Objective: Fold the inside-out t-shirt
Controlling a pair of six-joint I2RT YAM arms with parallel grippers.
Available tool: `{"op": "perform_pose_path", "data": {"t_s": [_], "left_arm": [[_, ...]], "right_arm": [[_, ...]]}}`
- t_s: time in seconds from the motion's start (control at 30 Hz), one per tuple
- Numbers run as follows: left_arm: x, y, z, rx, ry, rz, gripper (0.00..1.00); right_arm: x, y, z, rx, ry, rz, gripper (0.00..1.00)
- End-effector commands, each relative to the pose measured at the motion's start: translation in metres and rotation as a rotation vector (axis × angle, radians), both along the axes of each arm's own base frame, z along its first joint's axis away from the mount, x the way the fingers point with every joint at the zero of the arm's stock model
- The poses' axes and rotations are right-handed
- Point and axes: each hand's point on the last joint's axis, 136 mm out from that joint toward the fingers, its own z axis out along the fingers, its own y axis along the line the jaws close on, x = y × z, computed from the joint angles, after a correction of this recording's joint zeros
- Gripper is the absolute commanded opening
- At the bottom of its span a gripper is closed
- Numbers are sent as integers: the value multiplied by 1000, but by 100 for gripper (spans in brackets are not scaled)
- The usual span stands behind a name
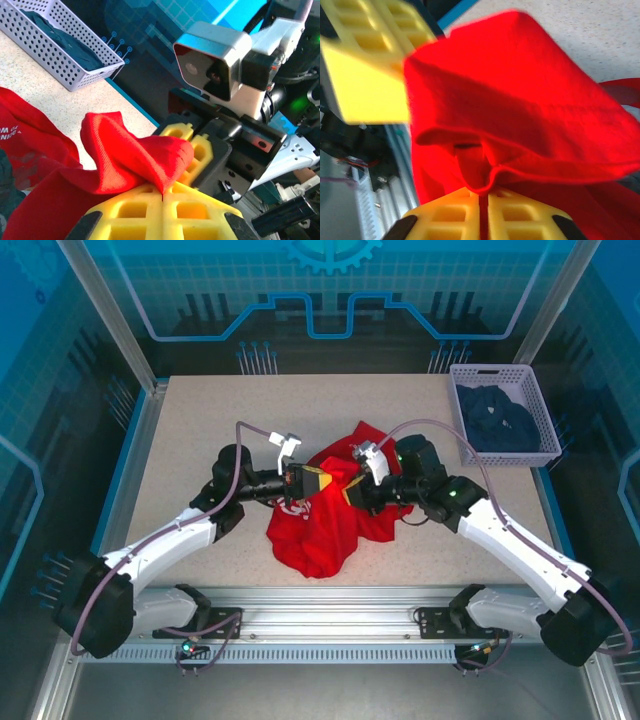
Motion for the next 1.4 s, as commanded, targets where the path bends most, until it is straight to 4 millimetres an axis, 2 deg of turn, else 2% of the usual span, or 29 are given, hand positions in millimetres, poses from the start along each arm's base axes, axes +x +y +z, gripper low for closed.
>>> {"op": "perform_pose_path", "data": {"t_s": [0.0, 0.3, 0.4, 0.47, 0.57, 0.63, 0.73, 0.83, 0.93, 0.97, 1.0, 1.23, 1.3, 1.37], "left_arm": [[3, 5, 13, -45, -10, 38, 0], [2, 6, 10, -67, 87, 19, 0], [4, 12, 15, -99, 97, 34, 0], [6, 16, 24, -143, 96, 36, 0], [7, 17, 30, -187, 114, 19, 0], [6, 15, 29, -194, 124, -3, 0], [7, 13, 22, -168, 133, -13, 0], [7, 14, 17, -128, 132, -4, 0], [5, 15, 15, -111, 119, 6, 0], [5, 15, 15, -109, 119, 5, 0], [4, 16, 15, -105, 118, 5, 0], [2, 16, 14, -96, 112, 1, 0], [2, 16, 12, -91, 110, 1, 0], [2, 16, 10, -85, 110, 3, 0]], "right_arm": [[5, -15, -15, -82, -33, -71, 0], [5, -27, -13, -137, -131, -74, 0], [5, -33, -26, -179, -113, -88, 1], [3, -40, -48, -226, -72, -109, 6], [2, -45, -59, -248, -56, -125, 14], [2, -42, -48, -219, -73, -118, 21], [-1, -30, -15, -93, -116, -76, 35], [2, -27, 10, 17, -111, -63, 43], [7, -27, 18, 86, -89, -47, 47], [12, -26, 31, 104, -111, -48, 48], [16, -26, 32, 106, -113, -47, 49], [37, -8, 30, 112, -90, 2, 50], [43, -4, 28, 116, -84, 2, 46], [48, -2, 30, 121, -87, -1, 37]]}}
